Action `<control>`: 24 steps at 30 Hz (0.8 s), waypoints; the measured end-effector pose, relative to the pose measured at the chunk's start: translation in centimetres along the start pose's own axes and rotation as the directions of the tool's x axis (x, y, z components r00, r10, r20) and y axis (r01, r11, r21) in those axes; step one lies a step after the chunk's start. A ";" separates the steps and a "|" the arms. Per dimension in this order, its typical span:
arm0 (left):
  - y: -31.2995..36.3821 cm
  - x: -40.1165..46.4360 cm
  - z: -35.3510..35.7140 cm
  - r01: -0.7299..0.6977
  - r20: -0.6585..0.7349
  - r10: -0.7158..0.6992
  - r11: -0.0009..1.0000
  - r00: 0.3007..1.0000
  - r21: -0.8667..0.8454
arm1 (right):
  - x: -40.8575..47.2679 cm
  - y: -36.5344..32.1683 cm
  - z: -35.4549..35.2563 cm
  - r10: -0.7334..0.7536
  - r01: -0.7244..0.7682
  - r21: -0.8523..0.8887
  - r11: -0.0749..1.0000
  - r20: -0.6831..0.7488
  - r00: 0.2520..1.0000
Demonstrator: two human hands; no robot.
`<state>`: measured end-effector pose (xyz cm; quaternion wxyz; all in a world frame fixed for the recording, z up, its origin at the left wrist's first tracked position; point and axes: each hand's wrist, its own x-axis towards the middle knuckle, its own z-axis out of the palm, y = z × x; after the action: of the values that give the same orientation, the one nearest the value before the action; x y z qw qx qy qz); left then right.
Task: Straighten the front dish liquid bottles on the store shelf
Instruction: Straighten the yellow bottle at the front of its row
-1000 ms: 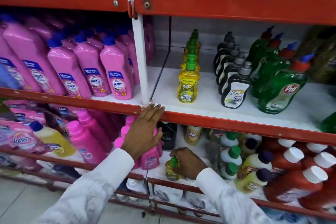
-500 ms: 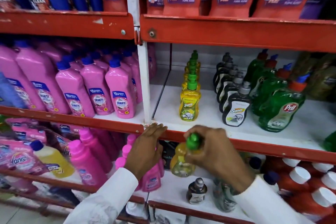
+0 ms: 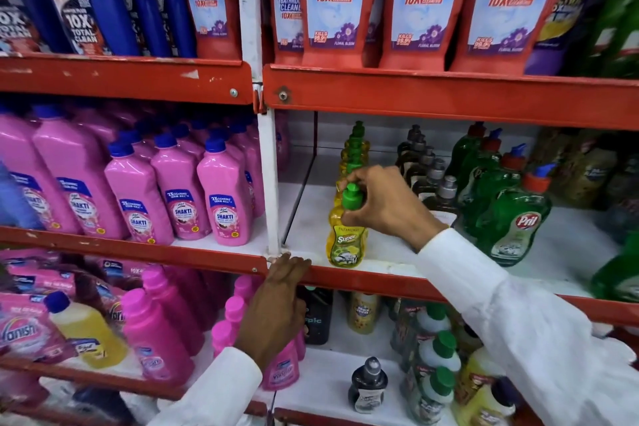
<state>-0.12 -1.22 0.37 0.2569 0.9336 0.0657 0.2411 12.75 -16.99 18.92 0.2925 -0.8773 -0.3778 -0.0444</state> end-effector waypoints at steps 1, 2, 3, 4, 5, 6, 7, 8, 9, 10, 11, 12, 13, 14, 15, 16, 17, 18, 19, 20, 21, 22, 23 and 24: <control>0.1 -0.1 0.1 0.001 0.004 -0.001 1.000 1.000 0.015 | 0.2 0.5 0.4 0.011 -0.011 -0.007 1.000 0.016 1.000; 0.3 0.0 0.2 -0.001 0.004 0.001 0.999 1.000 0.039 | 0.5 0.9 0.7 0.022 -0.022 -0.004 1.000 0.023 0.999; 0.5 0.0 0.3 -0.007 0.001 0.007 0.997 1.000 0.075 | 0.7 1.4 0.8 0.035 -0.036 0.004 0.999 0.023 0.999; 0.8 0.1 0.4 -0.015 -0.006 0.016 0.994 1.000 0.112 | 0.9 1.8 0.9 0.047 -0.047 0.013 0.999 0.022 0.999; 1.3 0.1 0.7 -0.027 -0.017 0.029 0.990 0.999 0.140 | 1.0 2.1 0.9 0.054 -0.055 0.019 0.998 0.024 0.998; 1.7 0.2 0.9 -0.039 -0.025 0.044 0.988 0.999 0.151 | 1.0 2.3 0.9 0.053 -0.054 0.022 0.998 0.025 0.998; 2.2 0.2 1.3 -0.049 -0.025 0.054 0.987 0.998 0.150 | 1.0 2.4 0.9 0.048 -0.048 0.024 0.999 0.023 0.999; 2.7 0.2 1.7 -0.055 -0.019 0.059 0.988 0.998 0.142 | 0.8 2.6 0.9 0.038 -0.039 0.031 0.999 0.016 0.999; 2.9 0.2 2.1 -0.058 -0.008 0.059 0.989 0.998 0.135 | 0.4 2.6 0.9 0.027 -0.027 0.047 0.999 0.003 1.000; 3.0 0.1 2.4 -0.054 0.000 0.054 0.990 0.999 0.131 | -0.1 2.7 0.8 0.020 -0.019 0.070 0.997 -0.012 1.000; 3.1 0.0 2.7 -0.044 0.002 0.044 0.990 0.999 0.131 | -0.8 2.8 0.7 0.012 -0.009 0.086 0.996 -0.034 0.999; 3.0 -0.1 2.9 -0.034 0.005 0.034 0.990 0.999 0.134 | -1.8 3.1 0.6 0.004 0.003 0.095 0.995 -0.071 0.997; 2.8 -0.2 3.0 -0.034 0.010 0.033 0.989 0.999 0.146 | -3.0 3.4 0.6 -0.006 0.018 0.098 0.995 -0.127 0.992; 2.7 -0.2 3.2 -0.040 0.018 0.037 0.986 0.999 0.162 | -4.4 3.9 0.8 -0.017 0.038 0.106 0.994 -0.201 0.979; 2.7 -0.3 3.2 -0.048 0.027 0.044 0.983 0.999 0.179 | -6.0 4.5 1.2 -0.016 0.050 0.119 0.992 -0.271 0.962; 2.7 -0.3 3.2 -0.055 0.030 0.050 0.980 0.998 0.192 | -7.6 5.2 1.9 -0.002 0.048 0.138 0.989 -0.319 0.948; 2.7 -0.3 3.3 -0.057 0.025 0.053 0.979 0.998 0.197 | -9.1 5.9 2.8 0.021 0.029 0.150 0.988 -0.323 0.946; 2.9 -0.3 3.3 -0.056 0.013 0.054 0.979 0.998 0.194 | -10.5 7.0 4.2 0.043 0.004 0.161 0.987 -0.291 0.956; 3.0 -0.3 3.4 -0.052 0.002 0.053 0.980 0.999 0.192 | -11.6 8.0 5.7 0.067 -0.032 0.159 0.987 -0.220 0.973; 3.2 -0.3 3.4 -0.046 -0.008 0.049 0.979 0.999 0.197 | -12.6 9.1 7.4 0.084 -0.064 0.150 0.987 -0.129 0.988; 3.4 -0.1 3.3 -0.046 -0.015 0.050 0.977 0.999 0.209 | -13.4 10.1 9.2 0.104 -0.101 0.111 0.989 -0.029 0.994; 3.6 -0.1 3.3 -0.047 -0.013 0.051 0.972 0.999 0.230 | -14.1 11.1 11.0 0.129 -0.134 0.074 0.988 0.071 0.989; 3.8 -0.2 3.3 -0.049 -0.003 0.052 0.965 0.999 0.258 | -14.7 11.9 12.6 0.174 -0.183 0.038 0.982 0.168 0.970; 3.9 -0.2 3.3 -0.052 0.011 0.051 0.955 0.999 0.293 | -15.2 12.6 14.1 0.215 -0.226 0.021 0.974 0.245 0.946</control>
<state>1.29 -6.15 -0.18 0.1095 0.9632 0.0759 0.2336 8.64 -25.84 -3.31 0.2689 -0.9055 -0.3110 0.1047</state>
